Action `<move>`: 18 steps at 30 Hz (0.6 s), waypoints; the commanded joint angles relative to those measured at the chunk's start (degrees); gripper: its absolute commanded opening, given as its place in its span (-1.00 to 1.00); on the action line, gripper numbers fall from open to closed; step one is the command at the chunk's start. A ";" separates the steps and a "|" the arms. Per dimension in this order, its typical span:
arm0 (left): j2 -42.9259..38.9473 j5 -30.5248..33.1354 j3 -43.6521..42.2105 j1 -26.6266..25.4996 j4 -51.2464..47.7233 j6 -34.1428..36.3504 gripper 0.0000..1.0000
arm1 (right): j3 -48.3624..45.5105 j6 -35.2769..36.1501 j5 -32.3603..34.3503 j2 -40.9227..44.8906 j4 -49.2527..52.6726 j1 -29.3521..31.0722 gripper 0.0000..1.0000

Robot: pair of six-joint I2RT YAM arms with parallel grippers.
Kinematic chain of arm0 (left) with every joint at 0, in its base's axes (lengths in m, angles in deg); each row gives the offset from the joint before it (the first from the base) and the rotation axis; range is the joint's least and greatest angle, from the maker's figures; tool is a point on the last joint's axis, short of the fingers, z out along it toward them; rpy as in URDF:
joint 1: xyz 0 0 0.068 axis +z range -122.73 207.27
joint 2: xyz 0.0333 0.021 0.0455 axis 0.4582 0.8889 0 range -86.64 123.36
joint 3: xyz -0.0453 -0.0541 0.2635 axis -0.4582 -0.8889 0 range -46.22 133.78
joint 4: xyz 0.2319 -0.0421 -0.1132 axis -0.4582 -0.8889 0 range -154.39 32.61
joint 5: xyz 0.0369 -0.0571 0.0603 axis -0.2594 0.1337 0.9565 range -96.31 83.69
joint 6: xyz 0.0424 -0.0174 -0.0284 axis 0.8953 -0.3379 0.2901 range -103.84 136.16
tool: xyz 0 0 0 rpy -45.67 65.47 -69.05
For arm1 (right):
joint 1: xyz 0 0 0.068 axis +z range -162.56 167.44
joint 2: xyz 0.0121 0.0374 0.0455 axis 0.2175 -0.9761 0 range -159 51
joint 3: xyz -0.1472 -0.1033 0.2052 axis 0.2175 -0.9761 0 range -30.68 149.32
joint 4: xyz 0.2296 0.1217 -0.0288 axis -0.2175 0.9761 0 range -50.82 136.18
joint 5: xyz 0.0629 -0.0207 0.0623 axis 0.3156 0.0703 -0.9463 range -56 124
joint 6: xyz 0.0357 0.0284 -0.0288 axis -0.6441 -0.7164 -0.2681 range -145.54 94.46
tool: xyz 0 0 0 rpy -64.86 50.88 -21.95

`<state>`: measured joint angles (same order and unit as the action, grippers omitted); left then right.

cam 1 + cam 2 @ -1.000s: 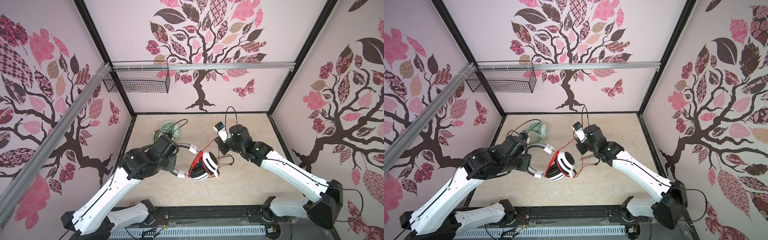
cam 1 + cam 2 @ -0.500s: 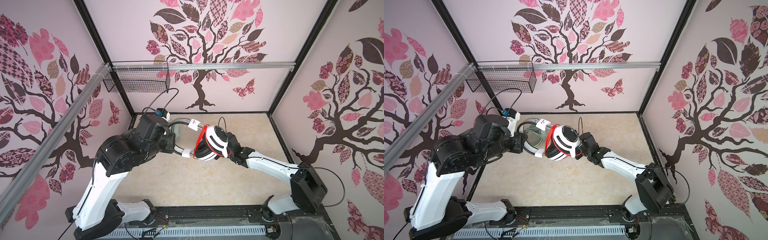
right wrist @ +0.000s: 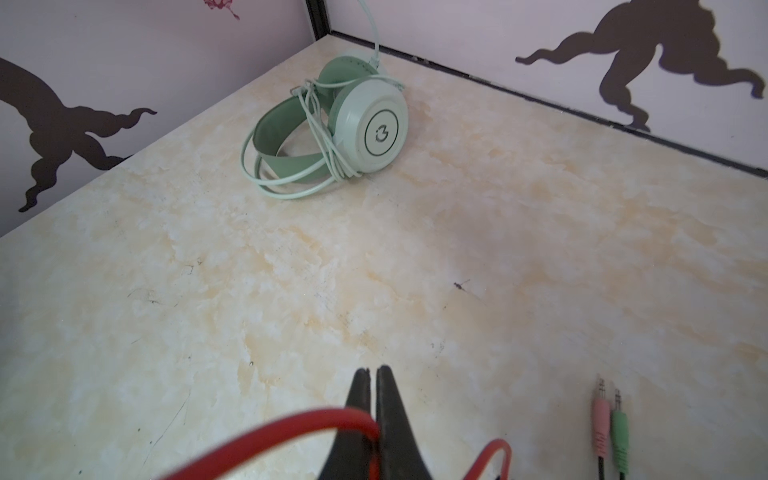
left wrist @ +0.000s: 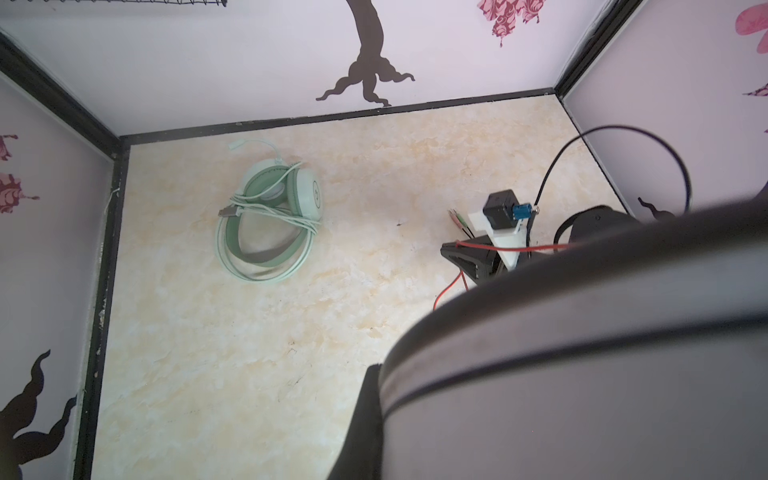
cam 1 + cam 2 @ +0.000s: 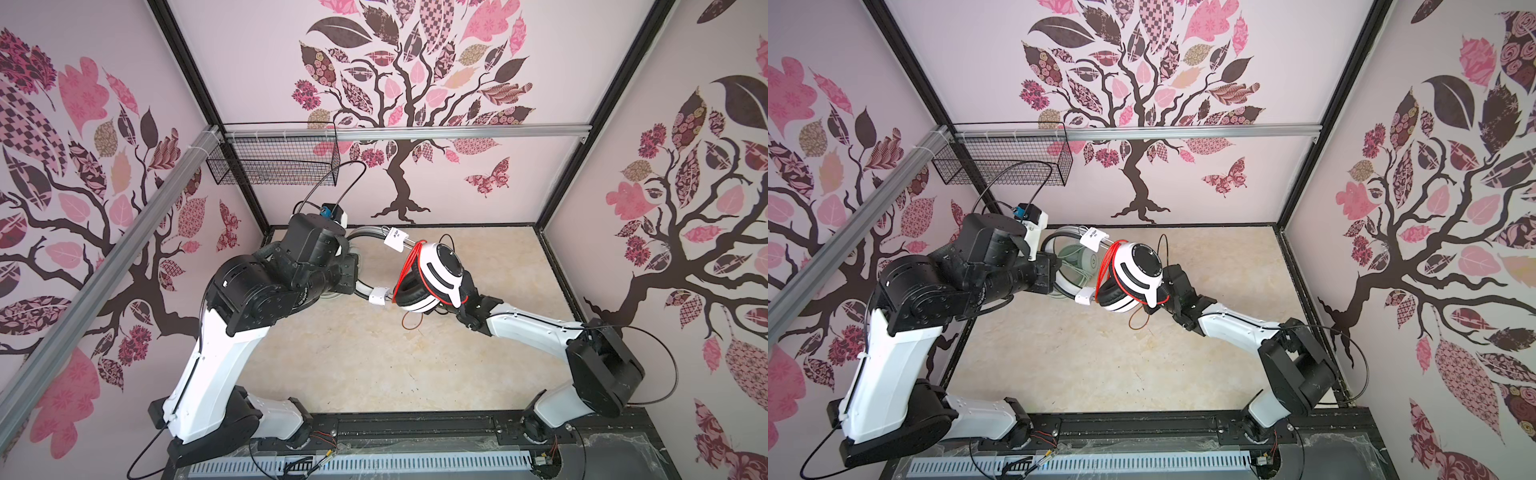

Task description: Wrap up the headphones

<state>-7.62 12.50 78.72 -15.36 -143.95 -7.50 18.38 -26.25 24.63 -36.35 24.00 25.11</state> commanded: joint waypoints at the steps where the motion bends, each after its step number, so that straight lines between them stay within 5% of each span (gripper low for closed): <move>1: 0.36 -1.04 3.48 3.72 4.89 -2.03 -1.00 | -4.53 -1.48 -3.93 4.16 1.03 0.02 -1.00; 9: 7.08 1.66 3.60 11.43 6.45 -10.24 -1.00 | -15.35 -2.45 2.41 22.63 12.57 9.88 -1.00; 15: 12.89 -1.20 2.82 15.76 6.71 -19.69 -1.00 | -12.75 -2.80 8.57 26.74 27.66 21.24 -1.00; 18: 14.11 -7.97 -0.54 18.30 9.81 -22.55 -1.00 | -8.55 -3.57 11.36 25.64 34.04 27.26 -1.00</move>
<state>7.77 9.46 78.88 0.68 -143.56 -21.03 6.18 -29.01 32.28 -10.41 45.99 47.82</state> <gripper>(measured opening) 0.061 0.058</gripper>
